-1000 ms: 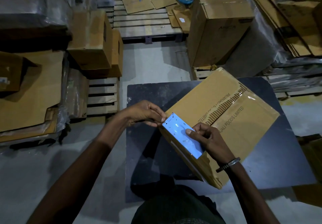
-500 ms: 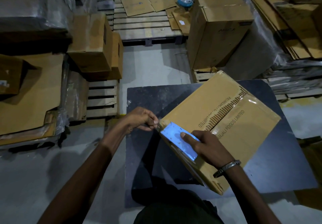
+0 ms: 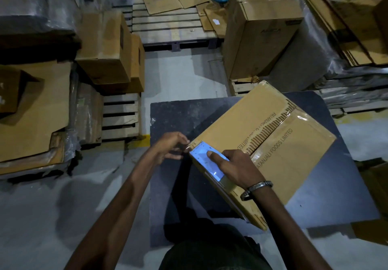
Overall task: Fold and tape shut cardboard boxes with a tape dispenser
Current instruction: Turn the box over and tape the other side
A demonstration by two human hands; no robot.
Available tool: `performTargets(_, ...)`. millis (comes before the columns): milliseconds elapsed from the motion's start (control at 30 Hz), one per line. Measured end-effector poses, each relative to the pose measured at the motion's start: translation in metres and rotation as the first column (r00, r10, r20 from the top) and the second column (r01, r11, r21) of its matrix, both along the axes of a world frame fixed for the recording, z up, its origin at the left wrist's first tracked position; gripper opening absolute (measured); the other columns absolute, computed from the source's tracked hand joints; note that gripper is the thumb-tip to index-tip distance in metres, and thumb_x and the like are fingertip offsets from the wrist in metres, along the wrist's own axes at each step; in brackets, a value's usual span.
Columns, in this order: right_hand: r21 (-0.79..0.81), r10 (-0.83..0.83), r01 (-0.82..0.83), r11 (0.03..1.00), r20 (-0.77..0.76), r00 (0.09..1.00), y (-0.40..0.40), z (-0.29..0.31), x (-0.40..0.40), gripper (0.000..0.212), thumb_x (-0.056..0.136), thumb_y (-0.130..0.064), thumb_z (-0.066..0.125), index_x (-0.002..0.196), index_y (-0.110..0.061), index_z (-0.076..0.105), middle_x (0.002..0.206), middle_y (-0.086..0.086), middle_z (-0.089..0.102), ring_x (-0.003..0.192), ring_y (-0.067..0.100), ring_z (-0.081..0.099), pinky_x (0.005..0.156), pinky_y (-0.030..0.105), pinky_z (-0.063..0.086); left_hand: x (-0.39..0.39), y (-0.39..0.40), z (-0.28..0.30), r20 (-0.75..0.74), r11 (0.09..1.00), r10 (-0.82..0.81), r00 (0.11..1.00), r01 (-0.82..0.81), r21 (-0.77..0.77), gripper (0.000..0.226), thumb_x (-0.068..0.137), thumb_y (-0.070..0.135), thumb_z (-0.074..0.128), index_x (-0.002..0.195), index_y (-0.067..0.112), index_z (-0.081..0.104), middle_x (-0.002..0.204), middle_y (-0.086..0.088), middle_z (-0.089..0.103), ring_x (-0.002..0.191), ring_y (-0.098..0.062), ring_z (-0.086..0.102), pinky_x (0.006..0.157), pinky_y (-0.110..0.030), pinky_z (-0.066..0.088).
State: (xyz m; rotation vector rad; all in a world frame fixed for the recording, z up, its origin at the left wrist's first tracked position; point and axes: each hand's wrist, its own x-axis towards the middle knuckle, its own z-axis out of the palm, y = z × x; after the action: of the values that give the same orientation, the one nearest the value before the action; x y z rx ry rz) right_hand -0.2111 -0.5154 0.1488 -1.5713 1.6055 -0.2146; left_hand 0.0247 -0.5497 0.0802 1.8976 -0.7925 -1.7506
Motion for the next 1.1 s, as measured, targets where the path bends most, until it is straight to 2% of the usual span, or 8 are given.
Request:
performTargets(100, 0.009, -0.026, 0.026, 1.000, 0.007, 1.000, 0.001, 0.000, 0.004, 0.061, 0.094, -0.058, 0.065, 0.059, -0.015, 0.041, 0.050, -0.002, 0.040, 0.051, 0.015, 0.044, 0.052, 0.030, 0.030, -0.001, 0.004, -0.007, 0.138, 0.994, -0.033, 0.990, 0.047, -0.098, 0.018, 0.092, 0.015, 0.073, 0.107, 0.022, 0.078, 0.103, -0.001, 0.079, 0.096, -0.017, 0.072, 0.077, -0.032, 0.058)
performTargets(200, -0.008, -0.052, 0.052, 0.999, 0.001, 0.999, 0.003, -0.001, 0.006, 0.062, 0.093, -0.059, 0.065, 0.055, -0.017, 0.037, 0.045, -0.004, 0.039, 0.051, 0.016, 0.045, 0.052, 0.032, 0.031, -0.004, 0.000, -0.003, 0.159, 0.943, 0.099, 0.982, -0.042, -0.330, 0.007, 0.095, 0.025, 0.077, 0.097, 0.022, 0.083, 0.096, 0.001, 0.081, 0.089, -0.015, 0.074, 0.077, -0.030, 0.058)
performTargets(267, -0.010, -0.054, 0.054, 0.999, -0.002, 0.999, 0.005, -0.002, 0.008, 0.064, 0.091, -0.060, 0.064, 0.054, -0.016, 0.037, 0.044, -0.003, 0.039, 0.052, 0.019, 0.046, 0.053, 0.034, 0.031, -0.006, -0.001, 0.000, 0.328, 0.895, -0.007, 0.945, 0.152, -0.420, 0.013, 0.094, 0.038, 0.078, 0.092, 0.028, 0.086, 0.089, 0.010, 0.081, 0.084, -0.003, 0.074, 0.078, -0.025, 0.057)
performTargets(400, -0.012, -0.039, 0.039, 0.999, -0.040, 0.998, 0.005, 0.000, 0.012, 0.064, 0.089, -0.063, 0.061, 0.054, -0.015, 0.039, 0.046, -0.002, 0.041, 0.052, 0.023, 0.049, 0.055, 0.036, 0.034, -0.010, 0.002, 0.000, 0.487, 0.842, -0.097, 0.868, 0.332, -0.425, 0.006, 0.084, 0.042, 0.087, 0.089, 0.039, 0.085, 0.087, 0.020, 0.079, 0.083, 0.002, 0.073, 0.080, -0.029, 0.061)
performTargets(667, 0.034, -0.073, 0.075, 0.997, -0.049, 0.996, -0.001, -0.004, 0.023, 0.057, 0.089, -0.060, 0.056, 0.052, -0.018, 0.045, 0.061, 0.001, 0.051, 0.069, 0.028, 0.057, 0.057, 0.032, 0.032, -0.015, 0.010, -0.021, 0.404, 0.857, 0.084, 0.911, 0.141, -0.496, 0.012, 0.084, 0.036, 0.088, 0.092, 0.028, 0.087, 0.087, 0.013, 0.081, 0.082, 0.003, 0.074, 0.084, -0.032, 0.061)
performTargets(867, 0.056, -0.015, 0.023, 0.998, -0.135, 0.991, 0.043, 0.008, -0.029, 0.067, 0.093, -0.064, 0.056, 0.051, -0.013, 0.042, 0.050, 0.003, 0.047, 0.057, 0.025, 0.054, 0.059, 0.037, 0.038, -0.020, 0.015, -0.032, 0.448, 0.829, 0.133, 0.884, 0.148, -0.539, 0.015, 0.087, 0.038, 0.083, 0.094, 0.025, 0.086, 0.086, 0.011, 0.081, 0.079, 0.001, 0.075, 0.077, -0.035, 0.063)
performTargets(1000, 0.074, -0.030, 0.043, 0.996, -0.169, 0.985, 0.046, 0.004, -0.051, 0.066, 0.093, -0.063, 0.057, 0.051, -0.016, 0.041, 0.051, 0.004, 0.049, 0.058, 0.026, 0.056, 0.060, 0.036, 0.039, -0.021, 0.007, -0.017, 0.553, 0.871, 0.048, 0.832, 0.236, -0.430, 0.018, 0.090, 0.044, 0.079, 0.094, 0.028, 0.086, 0.090, 0.006, 0.081, 0.088, -0.013, 0.076, 0.079, -0.038, 0.062)
performTargets(1100, 0.093, -0.055, 0.068, 0.993, -0.133, 0.990, 0.043, -0.002, -0.046, 0.061, 0.090, -0.064, 0.059, 0.054, -0.019, 0.041, 0.059, 0.004, 0.046, 0.062, 0.027, 0.052, 0.061, 0.033, 0.035, -0.036, -0.003, -0.001, 0.701, 0.880, -0.081, 0.708, 0.382, -0.284, 0.042, 0.099, 0.064, 0.056, 0.104, 0.030, 0.081, 0.108, -0.002, 0.079, 0.107, -0.030, 0.072, 0.083, -0.038, 0.054)
